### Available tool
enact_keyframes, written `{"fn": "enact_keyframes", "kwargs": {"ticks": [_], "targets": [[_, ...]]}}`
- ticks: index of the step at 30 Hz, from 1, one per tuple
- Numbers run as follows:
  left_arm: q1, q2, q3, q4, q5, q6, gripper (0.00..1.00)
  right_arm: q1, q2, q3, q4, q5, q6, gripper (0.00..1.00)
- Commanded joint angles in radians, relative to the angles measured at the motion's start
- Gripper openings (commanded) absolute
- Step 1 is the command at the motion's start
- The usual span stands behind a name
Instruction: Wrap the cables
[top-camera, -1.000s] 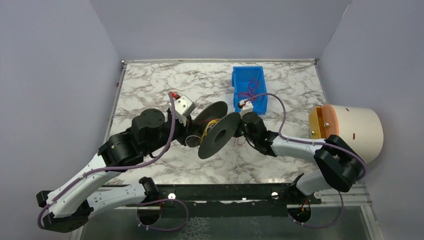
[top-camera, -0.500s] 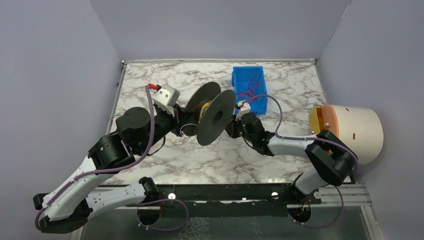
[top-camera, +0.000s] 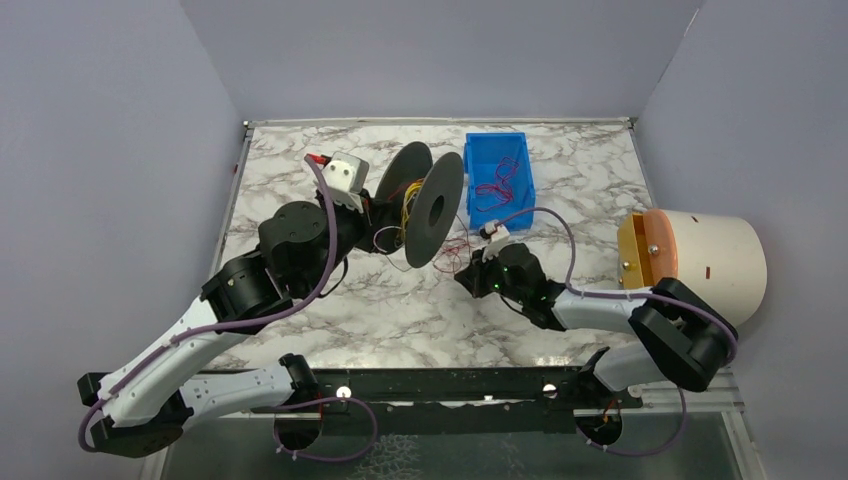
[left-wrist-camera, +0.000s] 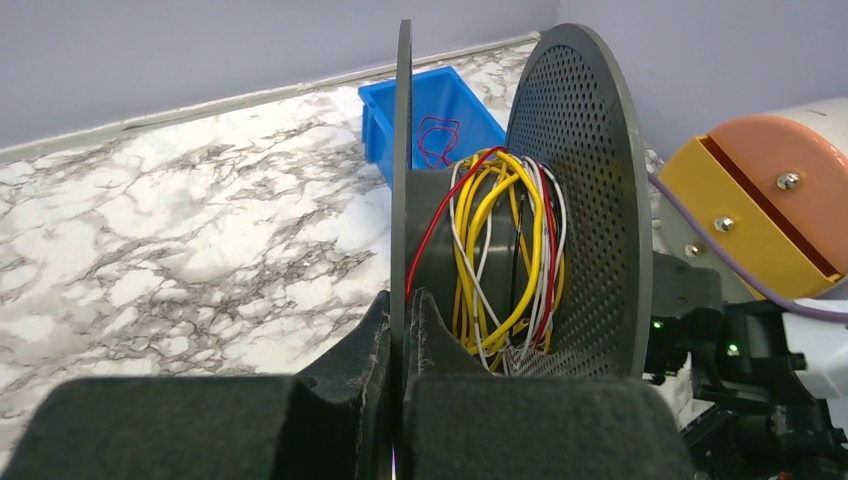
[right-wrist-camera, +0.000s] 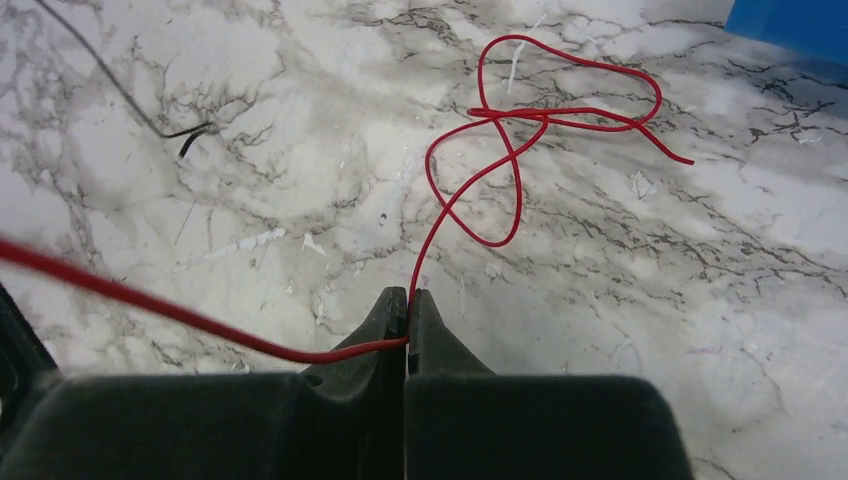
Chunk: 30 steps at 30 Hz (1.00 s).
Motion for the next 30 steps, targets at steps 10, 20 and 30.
{"fn": "enact_keyframes", "kwargs": {"ticks": [10, 20, 30], "targets": [[0.001, 0.052, 0.049, 0.172, -0.198, -0.017, 0.0, -0.003, -0.269, -0.164, 0.077, -0.268, 0.017, 0.01], [0.002, 0.137, 0.001, 0.252, -0.316, 0.0, 0.0, 0.079, -0.504, -0.098, -0.165, -0.422, -0.015, 0.01], [0.011, 0.243, -0.053, 0.269, -0.36, 0.001, 0.0, 0.193, -0.565, 0.11, -0.457, -0.486, -0.088, 0.01]]}}
